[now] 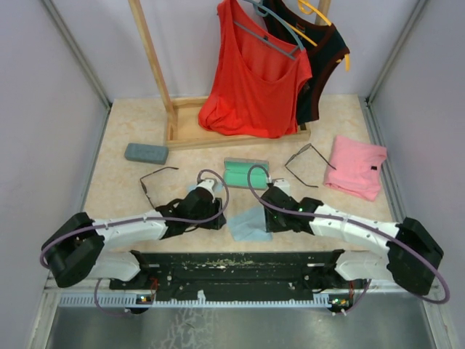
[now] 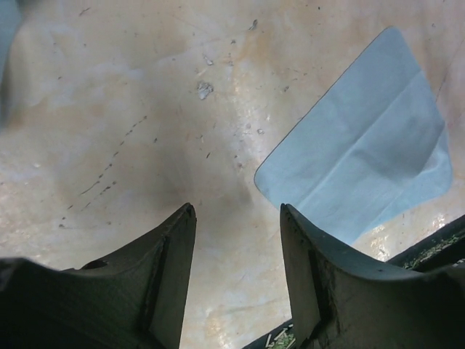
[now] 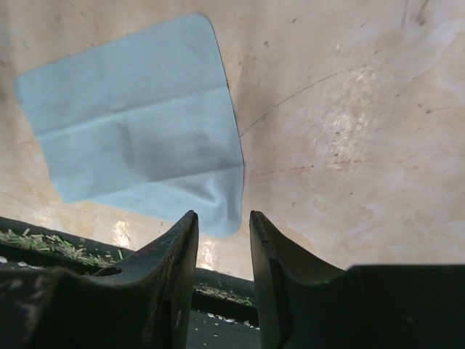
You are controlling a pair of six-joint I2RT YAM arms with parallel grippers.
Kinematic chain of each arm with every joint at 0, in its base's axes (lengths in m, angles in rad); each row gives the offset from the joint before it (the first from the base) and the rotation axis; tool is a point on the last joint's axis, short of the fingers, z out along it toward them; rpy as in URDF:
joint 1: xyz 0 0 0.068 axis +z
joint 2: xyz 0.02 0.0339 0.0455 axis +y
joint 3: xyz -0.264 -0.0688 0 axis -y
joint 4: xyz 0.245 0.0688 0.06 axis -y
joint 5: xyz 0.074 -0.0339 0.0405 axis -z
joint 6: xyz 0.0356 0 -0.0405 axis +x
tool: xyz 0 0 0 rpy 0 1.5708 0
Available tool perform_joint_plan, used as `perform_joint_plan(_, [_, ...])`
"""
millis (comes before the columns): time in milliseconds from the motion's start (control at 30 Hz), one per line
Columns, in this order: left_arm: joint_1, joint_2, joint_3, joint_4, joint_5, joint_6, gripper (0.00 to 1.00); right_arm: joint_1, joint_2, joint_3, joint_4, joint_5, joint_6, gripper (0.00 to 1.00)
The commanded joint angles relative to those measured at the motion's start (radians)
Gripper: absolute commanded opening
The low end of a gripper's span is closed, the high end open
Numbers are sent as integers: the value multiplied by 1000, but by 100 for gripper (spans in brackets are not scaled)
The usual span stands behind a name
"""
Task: Organize the sunglasses
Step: Adjust the glasses cleaning cloth at the center of the board.
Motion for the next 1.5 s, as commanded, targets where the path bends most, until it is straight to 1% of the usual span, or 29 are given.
perform_joint_plan(0, [-11, 68, 73, 52, 33, 10, 55, 5, -97, 44, -2, 131, 3, 35])
perform_joint_plan(167, [-93, 188, 180, -47, -121, -23, 52, -15, -148, 24, 30, 152, 11, 35])
perform_joint_plan(267, [-136, 235, 216, -115, -219, -49, 52, -18, -175, 5, 49, 151, 19, 35])
perform_joint_plan(400, [-158, 286, 245, -137, -240, -58, 51, -20, -195, -16, 57, 148, 22, 35])
perform_joint_plan(600, [-208, 349, 303, -255, -346, -98, 49, -23, -227, -54, 68, 143, 18, 35])
perform_joint_plan(800, [-223, 345, 304, -309, -366, -141, 49, -28, -230, -73, 98, 126, 7, 35])
perform_joint_plan(1000, [-229, 340, 291, -307, -356, -145, 47, -33, -218, -77, 111, 118, -7, 35])
perform_joint_plan(1133, [-247, 378, 311, -312, -349, -133, 45, -36, -217, -79, 112, 117, -11, 35])
perform_joint_plan(1300, [-282, 415, 325, -352, -359, -159, 42, -36, -226, -94, 119, 117, -6, 35])
perform_joint_plan(1467, [-310, 449, 316, -355, -347, -185, 37, -36, -232, -108, 129, 112, 0, 35])
